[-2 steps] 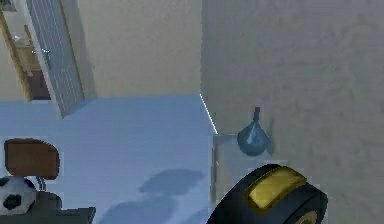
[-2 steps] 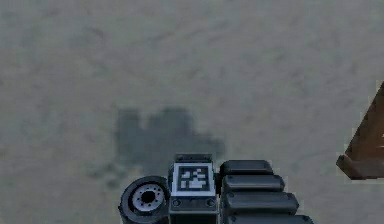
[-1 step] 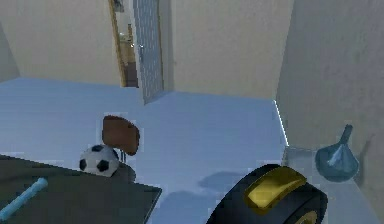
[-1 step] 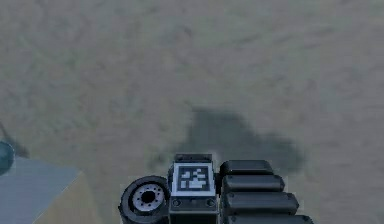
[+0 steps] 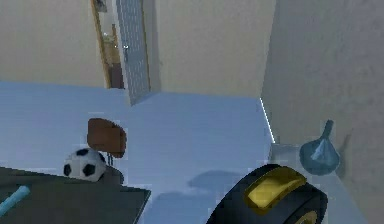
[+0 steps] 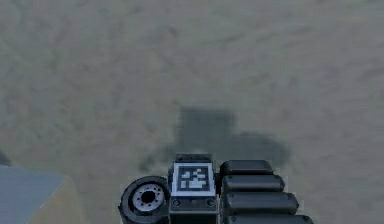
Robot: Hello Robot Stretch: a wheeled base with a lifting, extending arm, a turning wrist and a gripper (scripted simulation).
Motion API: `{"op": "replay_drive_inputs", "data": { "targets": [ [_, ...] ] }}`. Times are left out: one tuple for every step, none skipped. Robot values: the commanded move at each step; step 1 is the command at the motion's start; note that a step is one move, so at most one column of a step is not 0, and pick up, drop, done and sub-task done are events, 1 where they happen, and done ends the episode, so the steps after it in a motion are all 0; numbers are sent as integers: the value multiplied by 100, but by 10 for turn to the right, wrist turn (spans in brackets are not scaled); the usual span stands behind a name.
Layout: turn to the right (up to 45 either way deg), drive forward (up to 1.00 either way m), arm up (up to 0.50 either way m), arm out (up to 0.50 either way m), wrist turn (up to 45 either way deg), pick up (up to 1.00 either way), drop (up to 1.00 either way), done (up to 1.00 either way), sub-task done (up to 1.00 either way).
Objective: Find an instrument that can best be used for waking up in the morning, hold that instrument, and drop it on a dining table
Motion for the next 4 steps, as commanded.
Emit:
{"op": "replay_drive_inputs", "data": {
  "targets": [
    [-450, 0, 0, 0, 0, 0, 0, 0, 0],
    [-450, 0, 0, 0, 0, 0, 0, 0, 0],
    [-450, 0, 0, 0, 0, 0, 0, 0, 0],
    [-180, 0, 0, 0, 0, 0, 0, 0, 0]
  ]
}}
